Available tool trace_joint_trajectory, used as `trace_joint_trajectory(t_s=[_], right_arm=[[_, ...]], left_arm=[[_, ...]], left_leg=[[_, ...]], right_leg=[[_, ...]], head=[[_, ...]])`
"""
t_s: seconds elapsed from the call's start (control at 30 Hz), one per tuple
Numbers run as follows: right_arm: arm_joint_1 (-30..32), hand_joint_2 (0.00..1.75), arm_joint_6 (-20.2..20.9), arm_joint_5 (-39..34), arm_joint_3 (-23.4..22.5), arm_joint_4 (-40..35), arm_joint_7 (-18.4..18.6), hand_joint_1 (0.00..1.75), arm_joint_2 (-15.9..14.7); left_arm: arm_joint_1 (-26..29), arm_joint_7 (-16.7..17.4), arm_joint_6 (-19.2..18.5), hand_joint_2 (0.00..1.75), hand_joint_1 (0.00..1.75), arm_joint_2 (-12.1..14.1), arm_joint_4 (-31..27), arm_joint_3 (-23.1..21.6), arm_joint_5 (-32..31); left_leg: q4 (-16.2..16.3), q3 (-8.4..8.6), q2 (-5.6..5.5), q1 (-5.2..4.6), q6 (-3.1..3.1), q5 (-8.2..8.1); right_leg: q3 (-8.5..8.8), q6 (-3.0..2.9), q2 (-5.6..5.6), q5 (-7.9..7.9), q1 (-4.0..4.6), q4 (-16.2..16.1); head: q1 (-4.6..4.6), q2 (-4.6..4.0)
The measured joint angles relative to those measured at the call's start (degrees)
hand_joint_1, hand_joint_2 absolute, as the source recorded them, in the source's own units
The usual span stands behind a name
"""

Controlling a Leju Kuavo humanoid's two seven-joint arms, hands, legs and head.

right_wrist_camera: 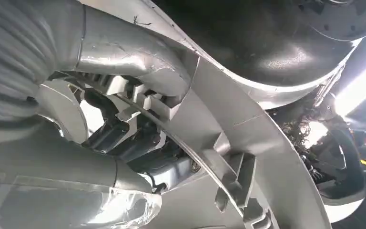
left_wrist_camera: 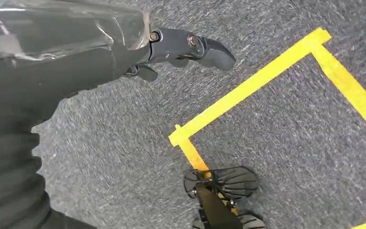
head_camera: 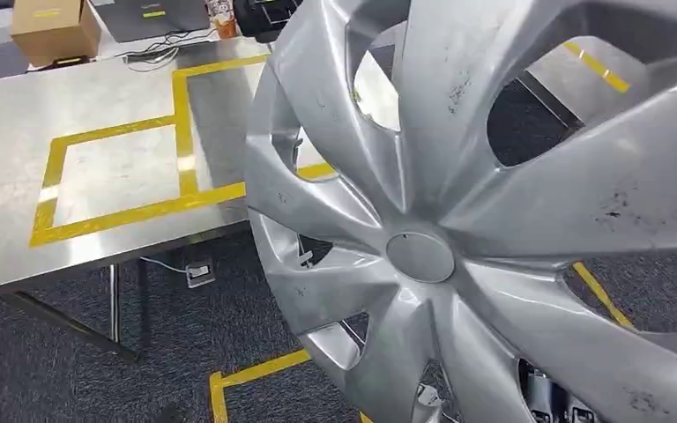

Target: Take the parts from the cabinet and place them on the table.

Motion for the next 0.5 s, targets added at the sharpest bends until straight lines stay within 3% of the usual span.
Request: trace_joint_trajectory(t_s=[0.07, 0.1, 0.13, 0.17, 0.2, 0.27, 0.3, 0.33, 0.37, 0.43, 0.47, 0.5], right_arm=[[-0.1, 1.75, 0.0, 0.0, 0.0, 0.0, 0.0, 1.75, 0.0], [-0.2, 1.75, 0.0, -0.1, 0.0, 0.0, 0.0, 1.75, 0.0], [-0.2, 1.75, 0.0, -0.1, 0.0, 0.0, 0.0, 1.75, 0.1], [-0.1, 1.75, 0.0, -0.2, 0.0, 0.0, 0.0, 1.75, 0.2], [-0.1, 1.75, 0.0, -0.2, -0.1, 0.0, 0.0, 1.75, 0.2], [-0.1, 1.75, 0.0, -0.2, -0.2, 0.0, 0.0, 1.75, 0.2], [0.0, 1.75, 0.0, -0.2, -0.2, 0.0, 0.0, 1.75, 0.2], [0.0, 1.75, 0.0, -0.2, -0.2, 0.0, 0.0, 1.75, 0.2], [-0.1, 1.75, 0.0, -0.2, -0.2, 0.0, 0.0, 1.75, 0.2], [-0.1, 1.75, 0.0, -0.5, -0.2, 0.0, 0.0, 1.75, 0.2], [-0.1, 1.75, 0.0, -0.7, -0.2, 0.0, 0.0, 1.75, 0.3], [-0.1, 1.75, 0.0, -1.0, -0.2, 0.0, 0.0, 1.75, 0.3]], left_arm=[[0.5, 0.0, 0.0, 1.75, 0.0, 0.0, 0.0, 0.1, 0.0], [0.6, 0.0, 0.0, 1.75, 0.0, 0.0, 0.0, 0.1, 0.0], [0.7, 0.0, 0.0, 1.75, 0.0, 0.1, 0.0, 0.1, 0.0], [0.6, 0.0, 0.0, 1.75, 0.0, 0.2, 0.0, 0.1, 0.0], [0.4, 0.0, 0.1, 1.75, 0.0, 0.2, 0.0, 0.2, 0.0], [0.4, 0.0, 0.1, 1.75, 0.0, 0.2, 0.0, 0.2, 0.0], [0.5, 0.0, 0.0, 1.75, 0.0, 0.1, 0.0, 0.2, 0.0], [0.5, 0.0, 0.0, 1.75, 0.0, 0.1, 0.0, 0.2, 0.0], [0.5, 0.0, 0.0, 1.75, 0.0, 0.1, -0.1, 0.2, 0.0], [0.5, 0.0, 0.1, 1.75, 0.0, 0.2, -0.1, 0.3, 0.0], [0.5, 0.0, 0.2, 1.75, 0.0, 0.3, -0.1, 0.3, 0.0], [0.4, 0.0, 0.2, 1.75, 0.0, 0.3, -0.1, 0.3, 0.0]], left_leg=[[-0.2, -0.14, -0.36, 0.31, -0.45, 0.12], [0.0, -0.27, -0.57, 0.33, -0.68, -0.05], [1.0, -0.66, 1.39, 0.27, -1.14, -0.66], [3.5, -1.86, 3.07, 0.31, -1.54, -2.3], [7.8, -3.93, 3.93, 0.58, -1.88, -4.49], [16.1, -8.2, 4.44, 0.95, -2.3, -7.47], [17.9, -9.32, 4.49, 1.09, -2.38, -7.39], [16.8, -9.0, 4.59, 1.15, -2.36, -6.17], [13.0, -7.3, 4.82, 1.16, -2.24, -3.91], [3.1, -2.01, 5.55, 0.97, -1.53, 0.48], [0.5, -0.62, 6.27, 0.59, -1.12, -0.05], [0.2, -0.56, 6.27, 0.34, -0.94, -0.23]], right_leg=[[-0.03, -0.6, -0.36, 0.05, 0.43, 0.0], [0.1, -0.93, -0.71, 0.23, -0.18, -0.2], [0.25, -1.04, -1.06, 0.25, -0.25, -0.3], [0.39, -1.33, -1.51, 0.07, -0.24, -0.3], [0.43, -1.5, -1.91, -0.03, -0.16, -0.3], [0.43, -1.63, -2.9, -0.14, -0.14, -0.2], [0.43, -1.71, -3.42, -0.23, -0.14, -0.2], [0.5, -1.72, -3.9, -0.29, -0.14, -0.2], [0.62, -1.6, -3.97, -0.43, -0.13, -0.2], [0.96, -1.39, -4.48, -0.6, -0.07, -0.3], [0.98, -1.21, -4.68, -0.71, 0.11, -0.3], [0.79, -0.93, -4.76, -0.81, 0.41, -0.2]], head=[[0.04, 0.0], [0.02, 0.0], [0.06, 0.0], [-0.42, 0.0], [-0.46, 0.0], [-0.46, 0.0], [-0.48, 0.0], [-0.48, 0.0], [-0.5, 0.0], [-0.48, 0.0], [-0.44, 0.0], [-0.44, 0.0]])
